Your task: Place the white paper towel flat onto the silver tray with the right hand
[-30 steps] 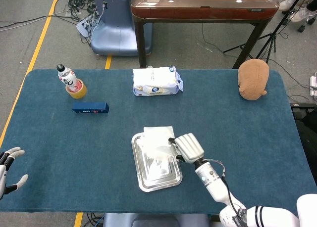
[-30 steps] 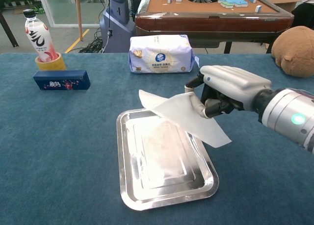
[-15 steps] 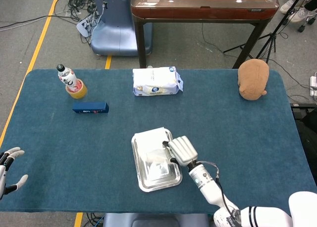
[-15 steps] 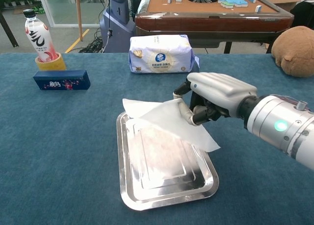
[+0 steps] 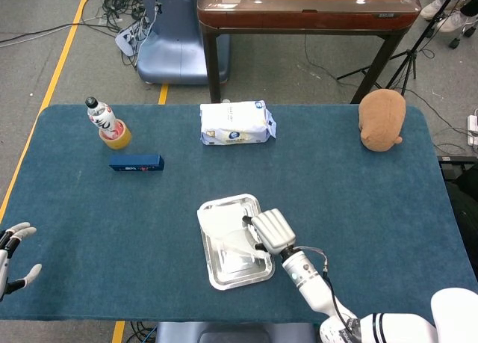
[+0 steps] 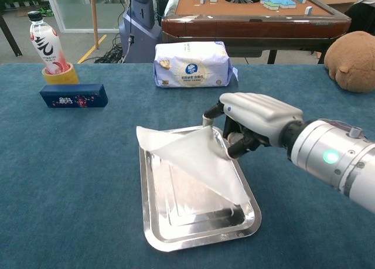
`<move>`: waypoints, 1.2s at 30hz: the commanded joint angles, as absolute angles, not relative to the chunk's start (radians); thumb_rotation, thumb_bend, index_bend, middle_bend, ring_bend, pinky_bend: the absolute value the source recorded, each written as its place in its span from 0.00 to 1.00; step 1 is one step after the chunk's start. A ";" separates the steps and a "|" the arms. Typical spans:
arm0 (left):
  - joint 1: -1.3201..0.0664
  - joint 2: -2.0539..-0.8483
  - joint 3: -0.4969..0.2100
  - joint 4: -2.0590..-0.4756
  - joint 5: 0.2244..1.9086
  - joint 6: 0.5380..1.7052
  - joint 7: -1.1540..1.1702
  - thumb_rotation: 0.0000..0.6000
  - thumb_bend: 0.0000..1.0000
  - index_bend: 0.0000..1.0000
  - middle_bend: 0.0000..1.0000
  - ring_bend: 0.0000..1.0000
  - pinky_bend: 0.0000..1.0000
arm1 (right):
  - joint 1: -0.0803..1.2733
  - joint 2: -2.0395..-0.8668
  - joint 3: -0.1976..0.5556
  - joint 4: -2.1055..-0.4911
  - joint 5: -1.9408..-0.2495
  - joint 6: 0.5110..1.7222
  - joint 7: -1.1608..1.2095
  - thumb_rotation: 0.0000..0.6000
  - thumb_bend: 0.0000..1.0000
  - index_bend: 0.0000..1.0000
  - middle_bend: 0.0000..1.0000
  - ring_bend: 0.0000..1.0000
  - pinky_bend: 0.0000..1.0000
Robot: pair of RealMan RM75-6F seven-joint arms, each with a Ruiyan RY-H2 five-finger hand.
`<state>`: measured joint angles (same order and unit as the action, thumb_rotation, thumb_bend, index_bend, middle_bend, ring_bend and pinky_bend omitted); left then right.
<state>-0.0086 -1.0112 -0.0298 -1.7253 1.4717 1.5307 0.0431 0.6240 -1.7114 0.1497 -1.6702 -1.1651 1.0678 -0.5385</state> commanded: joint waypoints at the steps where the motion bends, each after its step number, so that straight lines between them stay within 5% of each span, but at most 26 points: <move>1: -0.009 -1.011 -0.030 -1.726 1.472 1.530 0.044 1.00 0.23 0.26 0.22 0.20 0.46 | 0.627 -1.709 0.148 -1.674 -1.160 1.067 -0.543 1.00 0.21 0.44 1.00 1.00 1.00; 7: -0.010 -1.012 -0.030 -1.725 1.471 1.528 0.044 1.00 0.23 0.26 0.22 0.20 0.46 | 0.632 -1.702 0.145 -1.678 -1.153 1.068 -0.547 1.00 0.00 0.35 1.00 1.00 1.00; 32: -0.010 -1.015 -0.029 -1.725 1.474 1.529 0.052 1.00 0.23 0.26 0.22 0.20 0.46 | 0.635 -1.598 0.145 -1.789 -1.212 1.107 -0.508 1.00 0.00 0.32 1.00 1.00 1.00; 36: -0.008 -1.014 -0.029 -1.726 1.474 1.532 0.051 1.00 0.23 0.26 0.22 0.20 0.46 | 0.627 -1.558 0.128 -1.795 -1.235 1.122 -0.535 1.00 0.00 0.45 1.00 1.00 1.00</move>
